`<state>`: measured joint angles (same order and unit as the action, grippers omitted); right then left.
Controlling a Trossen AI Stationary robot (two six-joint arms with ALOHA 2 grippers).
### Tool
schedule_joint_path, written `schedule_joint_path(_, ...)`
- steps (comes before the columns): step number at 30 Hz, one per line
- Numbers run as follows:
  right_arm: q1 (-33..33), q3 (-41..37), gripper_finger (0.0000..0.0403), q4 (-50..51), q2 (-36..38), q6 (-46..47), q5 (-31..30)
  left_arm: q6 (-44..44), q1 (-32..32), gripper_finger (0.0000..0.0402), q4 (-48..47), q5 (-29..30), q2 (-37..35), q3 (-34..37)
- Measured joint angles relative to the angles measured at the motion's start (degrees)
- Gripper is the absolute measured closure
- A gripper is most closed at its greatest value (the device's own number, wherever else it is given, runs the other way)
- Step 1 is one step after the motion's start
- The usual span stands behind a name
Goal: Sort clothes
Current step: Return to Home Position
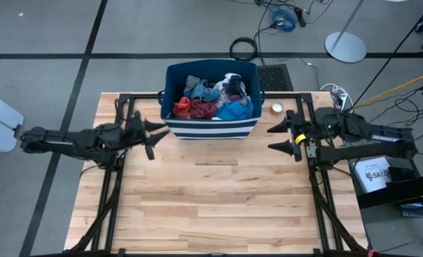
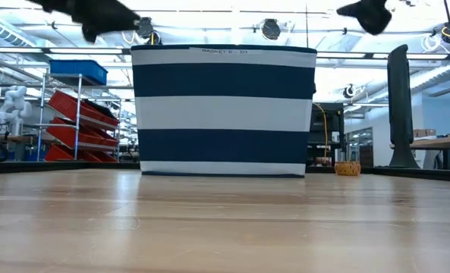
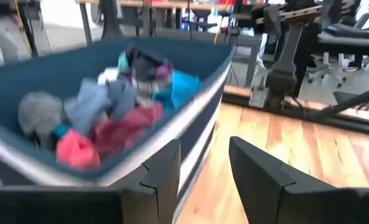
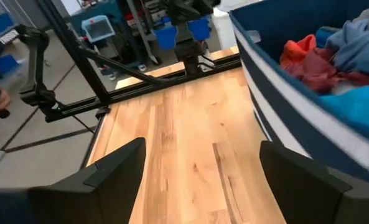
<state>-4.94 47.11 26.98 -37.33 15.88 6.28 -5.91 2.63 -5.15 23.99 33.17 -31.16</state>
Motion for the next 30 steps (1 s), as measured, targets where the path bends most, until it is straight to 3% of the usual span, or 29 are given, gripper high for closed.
schedule_joint_path(7, 1.06, -13.49, 0.0099, -10.17, 5.08, 4.79, -0.01, -4.63, 0.00, 0.0253, 5.10, 0.00, -0.76, 9.54)
schedule_joint_path(14, 1.30, -19.95, 0.0099, -13.35, 9.46, 5.65, -0.06, -8.02, 0.02, 0.0253, 8.22, -3.58, -2.30, 15.33)
schedule_joint_path(24, 2.88, -24.30, 0.0099, -14.02, 22.50, 2.86, -0.06, -10.71, 0.00, 0.0253, 9.63, -5.93, -16.34, 22.51)
schedule_joint_path(30, 2.87, -31.96, 0.0099, -23.06, 28.50, 2.75, -0.25, -10.08, 0.00, 0.0253, 16.09, -8.98, -22.32, 28.10)
